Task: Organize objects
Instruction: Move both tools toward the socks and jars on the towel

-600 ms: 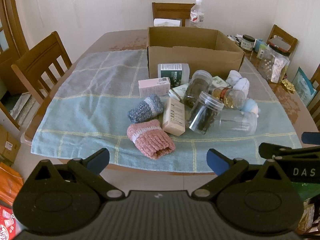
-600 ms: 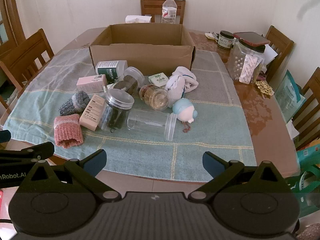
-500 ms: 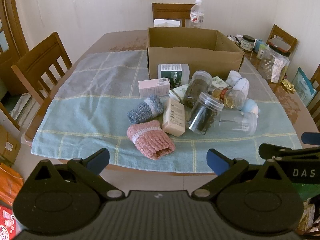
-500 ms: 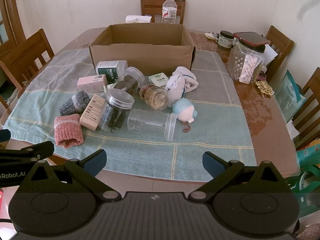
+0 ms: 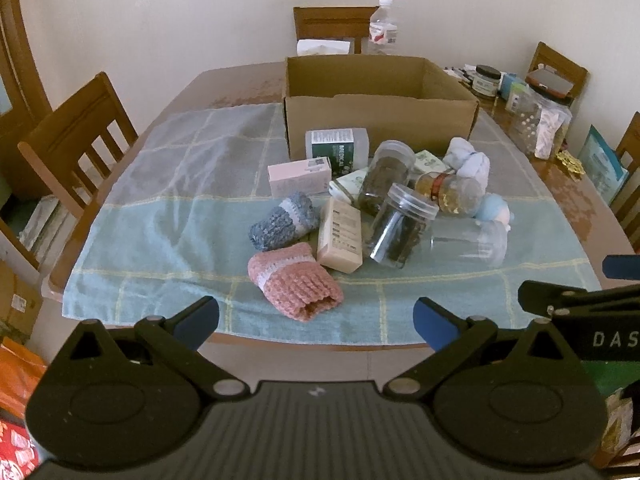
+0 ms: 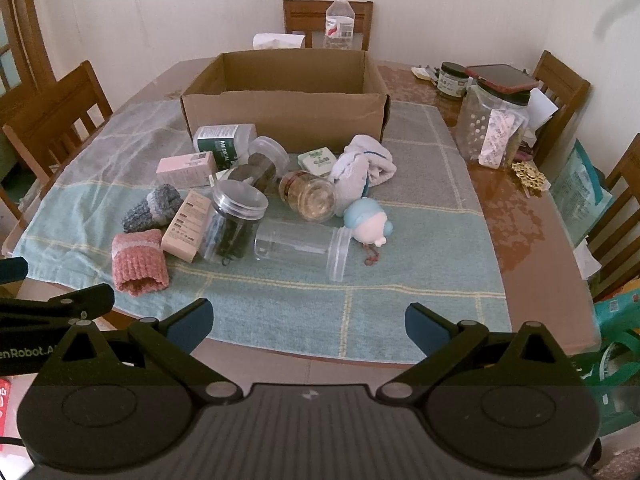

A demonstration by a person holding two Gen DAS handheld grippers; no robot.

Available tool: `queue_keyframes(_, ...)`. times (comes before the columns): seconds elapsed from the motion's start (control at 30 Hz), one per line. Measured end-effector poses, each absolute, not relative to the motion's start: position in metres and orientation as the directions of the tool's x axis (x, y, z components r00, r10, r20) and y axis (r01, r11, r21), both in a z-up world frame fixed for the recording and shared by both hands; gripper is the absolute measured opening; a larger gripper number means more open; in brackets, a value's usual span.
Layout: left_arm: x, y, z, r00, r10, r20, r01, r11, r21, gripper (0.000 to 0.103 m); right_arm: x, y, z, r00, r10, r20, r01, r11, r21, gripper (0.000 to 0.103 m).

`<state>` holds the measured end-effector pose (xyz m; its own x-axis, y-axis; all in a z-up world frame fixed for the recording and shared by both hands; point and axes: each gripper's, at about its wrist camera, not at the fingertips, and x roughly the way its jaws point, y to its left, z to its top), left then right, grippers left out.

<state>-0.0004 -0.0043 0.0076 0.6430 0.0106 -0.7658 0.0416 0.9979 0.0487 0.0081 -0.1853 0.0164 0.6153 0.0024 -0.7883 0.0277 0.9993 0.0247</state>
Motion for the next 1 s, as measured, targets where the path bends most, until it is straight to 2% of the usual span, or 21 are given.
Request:
queue_keyframes(0.6, 0.014, -0.008, 0.005, 0.648, -0.017, -0.761, 0.101, 0.993, 0.064, 0.103, 0.017, -0.191, 0.019, 0.610, 0.013, -0.793, 0.029, 0.999, 0.039, 0.103)
queue_keyframes(1.0, 0.017, -0.004, -0.010, 0.670, -0.065, -0.740, 0.201, 0.975, 0.096, 0.103, 0.022, -0.186, 0.012, 0.613, 0.019, -0.790, 0.044, 0.997, 0.059, 0.103)
